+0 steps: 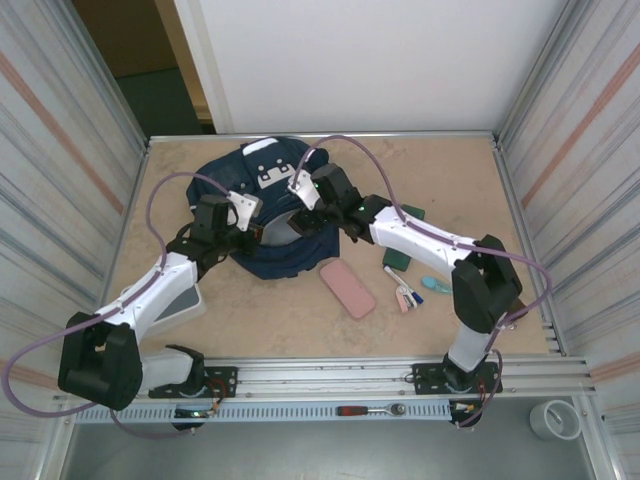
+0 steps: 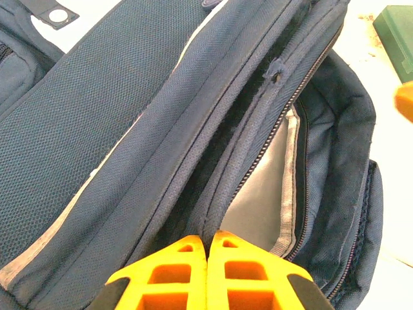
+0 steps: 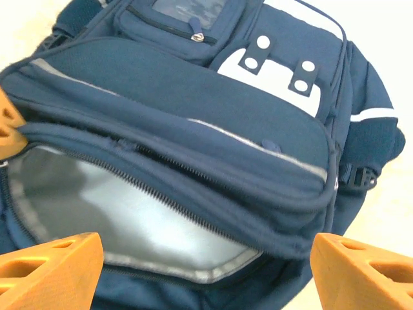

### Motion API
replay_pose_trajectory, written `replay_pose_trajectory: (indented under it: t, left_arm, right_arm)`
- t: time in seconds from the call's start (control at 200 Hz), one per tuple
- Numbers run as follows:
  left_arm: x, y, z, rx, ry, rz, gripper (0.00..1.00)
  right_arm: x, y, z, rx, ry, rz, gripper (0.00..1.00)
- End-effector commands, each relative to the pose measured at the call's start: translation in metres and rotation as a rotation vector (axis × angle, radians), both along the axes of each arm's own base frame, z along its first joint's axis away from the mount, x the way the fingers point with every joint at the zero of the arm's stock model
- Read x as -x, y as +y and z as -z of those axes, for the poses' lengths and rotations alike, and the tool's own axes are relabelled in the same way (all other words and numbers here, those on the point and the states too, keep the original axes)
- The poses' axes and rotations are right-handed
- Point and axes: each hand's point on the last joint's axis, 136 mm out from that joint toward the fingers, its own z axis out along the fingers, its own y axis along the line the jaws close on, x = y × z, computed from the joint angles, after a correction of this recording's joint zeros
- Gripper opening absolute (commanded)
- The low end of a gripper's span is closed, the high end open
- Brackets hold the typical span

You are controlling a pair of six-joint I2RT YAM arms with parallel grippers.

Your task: Pack books, pencil case, and school supplies into a backpack

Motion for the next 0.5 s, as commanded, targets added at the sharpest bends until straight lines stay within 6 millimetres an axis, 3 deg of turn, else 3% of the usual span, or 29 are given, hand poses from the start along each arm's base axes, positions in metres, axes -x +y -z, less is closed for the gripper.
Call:
replay_pose_trajectory:
  t: [0.0,0.115,0.2,0.356,0.426,0.491]
  left_arm:
    - [-0.007,-0.007,-0.036,0.051,-0.113,0.036,0.00]
    - [-0.008,-0.008,-0.034,0.054,-0.106,0.036,0.00]
    - [-0.008,-0.008,-0.034,0.059,-0.104,0.033,0.00]
    - [-0.006,-0.005,-0.030,0.066,-0.069,0.002,0.00]
    - [-0.003,-0.003,-0.030,0.088,-0.038,-0.036,0.00]
    - [0.003,0.002,-0.029,0.113,-0.011,-0.082,0.11]
  right_arm:
    - [-0.013,0.012,-0.002,0.067,-0.074,-0.067,0.81]
    - [-0.021,0.024,0.009,0.065,-0.059,-0.106,0.77]
    - [-0.024,0.030,0.016,0.051,-0.041,-0.124,0.68]
    - [-0.021,0.043,0.015,0.014,-0.006,-0.154,0.38]
    - [-0.021,0.043,0.014,0.009,0.005,-0.144,0.30]
    - [-0.019,0.043,0.011,-0.016,0.020,-0.133,0.17]
